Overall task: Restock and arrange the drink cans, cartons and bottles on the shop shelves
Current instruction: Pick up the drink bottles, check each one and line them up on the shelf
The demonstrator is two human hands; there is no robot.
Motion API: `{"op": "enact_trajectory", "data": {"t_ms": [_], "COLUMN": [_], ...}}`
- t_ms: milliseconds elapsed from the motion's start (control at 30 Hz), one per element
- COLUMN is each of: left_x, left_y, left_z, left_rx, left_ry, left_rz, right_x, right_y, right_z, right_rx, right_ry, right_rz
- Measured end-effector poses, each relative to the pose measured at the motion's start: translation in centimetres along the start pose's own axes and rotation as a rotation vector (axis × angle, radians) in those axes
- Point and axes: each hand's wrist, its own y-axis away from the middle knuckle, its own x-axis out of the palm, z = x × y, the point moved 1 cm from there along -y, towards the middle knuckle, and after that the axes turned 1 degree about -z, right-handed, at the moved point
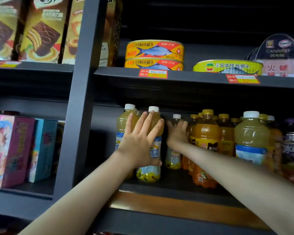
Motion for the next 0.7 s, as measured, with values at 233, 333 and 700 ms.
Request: {"op": "enact_trajectory", "data": {"t_ms": [233,333,700], "left_x": [-0.9,-1.5,-6.5], "left_y": [0.4,0.5,2.8], "left_z": [-0.5,-0.6,-3.7], "left_rx": [-0.023,-0.044,-0.19], "left_ry": [-0.012,-0.015,0.187], "left_rz": [0.087,0.106,0.137], "right_x": [-2.9,-4.2,-12.9], "right_y": [3.1,5.2,14.5], "right_z": [0.2,0.5,-3.2], "right_rx": [-0.112,-0.181,-0.45], "right_ry": [-0.066,-0.117,-0.225], "right_rz": [-0.03,-0.02,-0.136]}}
